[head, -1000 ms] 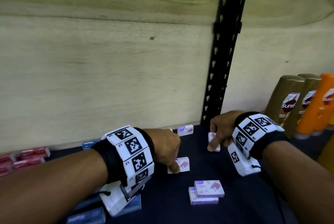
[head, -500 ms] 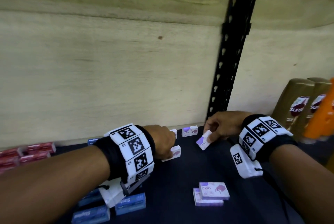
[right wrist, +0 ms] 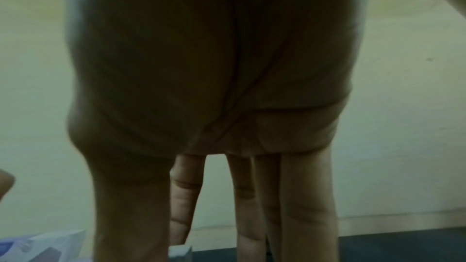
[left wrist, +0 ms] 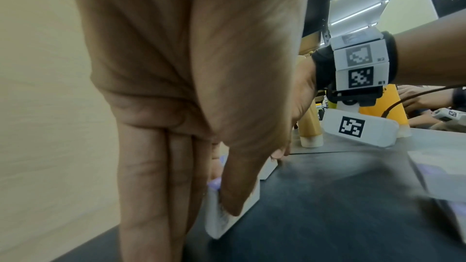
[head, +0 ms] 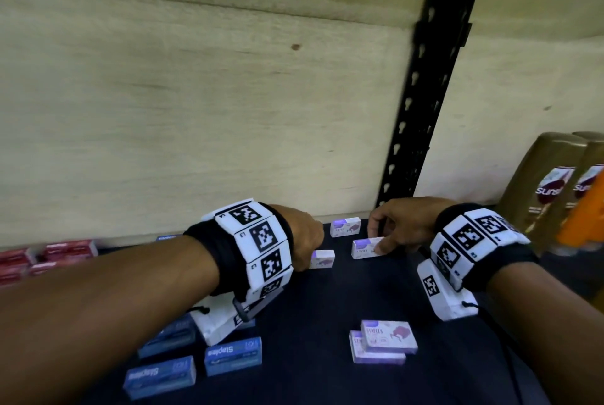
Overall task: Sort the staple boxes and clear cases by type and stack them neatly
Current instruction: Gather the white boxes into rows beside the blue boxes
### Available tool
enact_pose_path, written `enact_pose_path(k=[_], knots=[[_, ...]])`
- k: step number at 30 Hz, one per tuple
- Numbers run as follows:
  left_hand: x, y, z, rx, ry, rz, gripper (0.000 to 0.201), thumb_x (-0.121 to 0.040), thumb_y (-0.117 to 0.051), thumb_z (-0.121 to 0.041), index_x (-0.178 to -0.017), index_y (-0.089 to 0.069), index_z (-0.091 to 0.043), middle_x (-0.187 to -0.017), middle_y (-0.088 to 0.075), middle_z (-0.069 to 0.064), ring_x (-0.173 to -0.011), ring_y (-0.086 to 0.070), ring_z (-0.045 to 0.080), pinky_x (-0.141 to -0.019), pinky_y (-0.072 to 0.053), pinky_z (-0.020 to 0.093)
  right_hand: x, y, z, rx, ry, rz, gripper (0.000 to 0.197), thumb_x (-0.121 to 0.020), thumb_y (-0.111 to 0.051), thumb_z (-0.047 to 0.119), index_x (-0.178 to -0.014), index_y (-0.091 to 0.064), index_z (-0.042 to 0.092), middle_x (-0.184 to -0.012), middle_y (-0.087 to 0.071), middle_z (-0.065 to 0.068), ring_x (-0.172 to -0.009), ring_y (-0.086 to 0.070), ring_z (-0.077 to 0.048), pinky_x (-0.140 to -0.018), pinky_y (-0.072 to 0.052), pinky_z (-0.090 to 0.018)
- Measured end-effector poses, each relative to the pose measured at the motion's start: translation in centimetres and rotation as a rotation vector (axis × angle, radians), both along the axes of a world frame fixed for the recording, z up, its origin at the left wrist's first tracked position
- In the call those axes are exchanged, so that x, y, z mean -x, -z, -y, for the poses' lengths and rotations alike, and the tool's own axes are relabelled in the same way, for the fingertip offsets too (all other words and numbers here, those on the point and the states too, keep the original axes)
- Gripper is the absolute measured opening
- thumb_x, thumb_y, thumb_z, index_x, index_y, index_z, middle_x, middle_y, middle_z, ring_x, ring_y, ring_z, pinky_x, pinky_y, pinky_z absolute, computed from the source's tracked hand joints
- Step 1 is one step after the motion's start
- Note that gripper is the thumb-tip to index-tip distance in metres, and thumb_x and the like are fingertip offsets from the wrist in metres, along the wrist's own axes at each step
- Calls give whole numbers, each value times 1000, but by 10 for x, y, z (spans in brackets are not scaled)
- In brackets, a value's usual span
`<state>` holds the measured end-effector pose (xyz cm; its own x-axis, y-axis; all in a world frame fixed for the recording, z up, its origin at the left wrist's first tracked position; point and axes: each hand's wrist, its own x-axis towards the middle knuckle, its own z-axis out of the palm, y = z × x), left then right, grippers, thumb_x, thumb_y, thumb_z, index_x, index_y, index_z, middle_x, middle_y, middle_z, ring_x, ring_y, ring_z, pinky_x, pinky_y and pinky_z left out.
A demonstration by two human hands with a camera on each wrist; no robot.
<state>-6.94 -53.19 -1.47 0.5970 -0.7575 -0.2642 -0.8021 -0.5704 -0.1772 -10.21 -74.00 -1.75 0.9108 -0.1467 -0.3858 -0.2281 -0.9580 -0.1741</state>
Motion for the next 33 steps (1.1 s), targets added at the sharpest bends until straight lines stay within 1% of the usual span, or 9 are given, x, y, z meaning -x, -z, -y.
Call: enact_pose_path(k=[6,9,11,15,17,19,22,29,33], knots=[[-3,1,4,67,-30,0,14,-99,-52,-22,-102,-39,-22,-97,-47,-1,-84,-45,13,-71,-35,24,-2,3,2,-52,17,19,16,-87,-74,28,-100,-65,27,-83,-65,6,-76,-66,-21,-74,-58,-35],[-5,1,5,81,-32,-13,14,-98,-54,-22,-102,-40,-23,-97,-48,-1,-83,-46,13,-60,-37,24,-2,4,1,-49,14,46,16,-88,-73,29,-101,-63,27,-78,-61,10,-69,-61,-17,-67,-55,-29],[-6,-1,8,85,-33,-37,13,-98,-55,-21,-102,-42,-23,-97,-48,-1,-84,-46,12,-49,-31,17,-3,5,0,-49,11,61,16,-88,-73,31,-100,-63,29,-81,-61,10,-73,-62,-18,-71,-57,-32],[-7,-1,12,78,-28,-50,19,-98,-55,-18,-117,-58,-17,-98,-47,-1,-85,-44,12,-47,-25,12,-4,5,-3,-44,12,77,17,-87,-73,33,-99,-63,29,-86,-61,8,-82,-63,-19,-78,-59,-39],[-6,0,12,59,-25,-52,31,-98,-55,-18,-128,-57,-10,-97,-47,-1,-85,-45,12,-48,-30,17,-3,5,-4,-32,7,84,18,-87,-73,33,-101,-62,28,-86,-61,7,-78,-62,-18,-75,-58,-35],[-6,0,13,61,-23,-47,33,-98,-55,-18,-129,-57,-9,-97,-47,-1,-85,-45,12,-60,-36,24,-3,4,-4,-16,-6,91,17,-87,-73,34,-99,-62,29,-87,-62,5,-75,-61,-17,-70,-55,-32],[-5,2,11,68,-30,-27,33,-98,-55,-20,-129,-56,-9,-97,-47,-1,-84,-45,13,-70,-34,22,-3,5,-4,-8,-6,89,18,-87,-73,35,-100,-62,29,-88,-62,4,-74,-60,-16,-71,-55,-32],[0,6,8,123,-67,3,47,-92,-65,-28,-131,-48,-8,-94,-48,-1,-81,-48,13,-69,-36,23,1,5,-3,-21,60,102,47,-80,-79,37,-113,-47,28,-93,-62,-3,-69,-61,-20,-67,-58,-36],[6,8,6,162,-103,14,57,-89,-69,-27,-134,-40,-7,-91,-50,-1,-77,-51,15,-67,-38,25,5,6,-6,-62,187,113,50,-76,-78,33,-109,-41,25,-93,-59,-6,-70,-56,-19,-59,-53,-31]])
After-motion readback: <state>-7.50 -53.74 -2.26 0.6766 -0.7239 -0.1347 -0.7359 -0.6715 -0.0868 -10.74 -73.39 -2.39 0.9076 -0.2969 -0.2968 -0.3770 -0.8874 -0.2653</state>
